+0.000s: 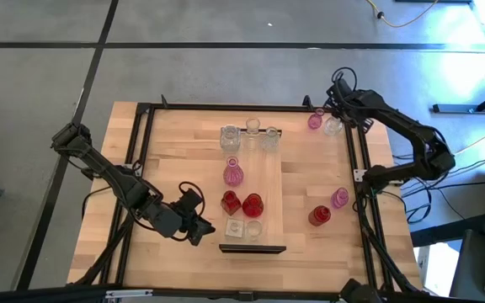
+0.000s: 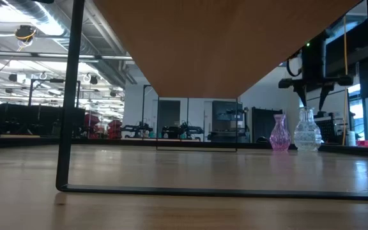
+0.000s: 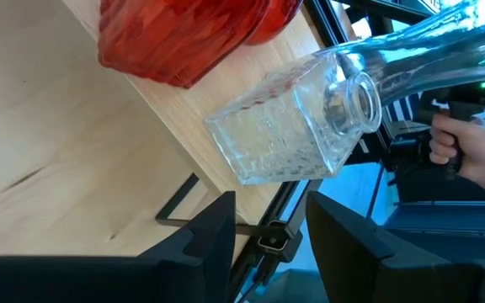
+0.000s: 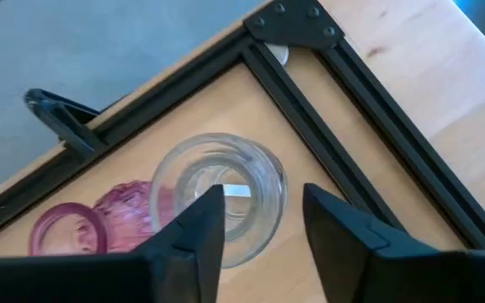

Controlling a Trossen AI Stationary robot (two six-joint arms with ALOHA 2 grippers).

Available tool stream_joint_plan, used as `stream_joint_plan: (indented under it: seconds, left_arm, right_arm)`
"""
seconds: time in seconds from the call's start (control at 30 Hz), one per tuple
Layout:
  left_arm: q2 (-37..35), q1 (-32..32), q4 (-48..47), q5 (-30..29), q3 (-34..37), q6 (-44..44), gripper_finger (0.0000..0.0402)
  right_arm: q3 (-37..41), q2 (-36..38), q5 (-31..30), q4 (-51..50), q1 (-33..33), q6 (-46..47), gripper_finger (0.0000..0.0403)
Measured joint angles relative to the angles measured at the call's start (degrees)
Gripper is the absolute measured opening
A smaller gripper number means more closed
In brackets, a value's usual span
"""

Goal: Sort vases onto shelf
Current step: Put the transparent vase on the shelf aligned with the other transparent vases

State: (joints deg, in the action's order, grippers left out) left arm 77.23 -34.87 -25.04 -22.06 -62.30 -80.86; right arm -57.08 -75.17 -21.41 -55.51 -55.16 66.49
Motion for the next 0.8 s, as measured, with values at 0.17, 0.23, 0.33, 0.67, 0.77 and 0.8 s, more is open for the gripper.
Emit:
stream_joint_plan:
  seconds: [0.17,0.23,0.33,0.67,0.77,0.8]
  left_arm:
    - [0.00,-0.02,0.00,0.02,0.00,-0.02,0.0139]
    - [0.00,0.00,-0.02,0.00,0.02,0.00,0.0139]
    - [0.00,0.00,-0.10,-0.30,0.00,0.00,0.0139]
    - [0.00,0.00,-0.34,-0.99,0.00,0.76,0.0139]
    - [0.00,0.00,-0.37,-1.03,0.00,1.53,0.0139]
    - [0.00,0.00,-0.37,-1.06,0.00,1.54,0.0139]
  right_arm:
    - [0.00,-1.39,-0.04,0.04,0.00,1.33,0.0098]
    - [0.00,-1.97,-0.06,0.00,0.00,1.41,0.0075]
    - [-0.10,-2.60,0.50,0.09,0.00,1.37,0.0039]
    - [-0.17,-2.65,3.28,-2.20,0.05,-0.76,0.0026]
    - [-0.14,-2.47,3.44,-4.79,1.09,-1.57,0.0025]
    - [-0.13,-2.16,3.36,-5.15,1.62,-1.90,0.0023]
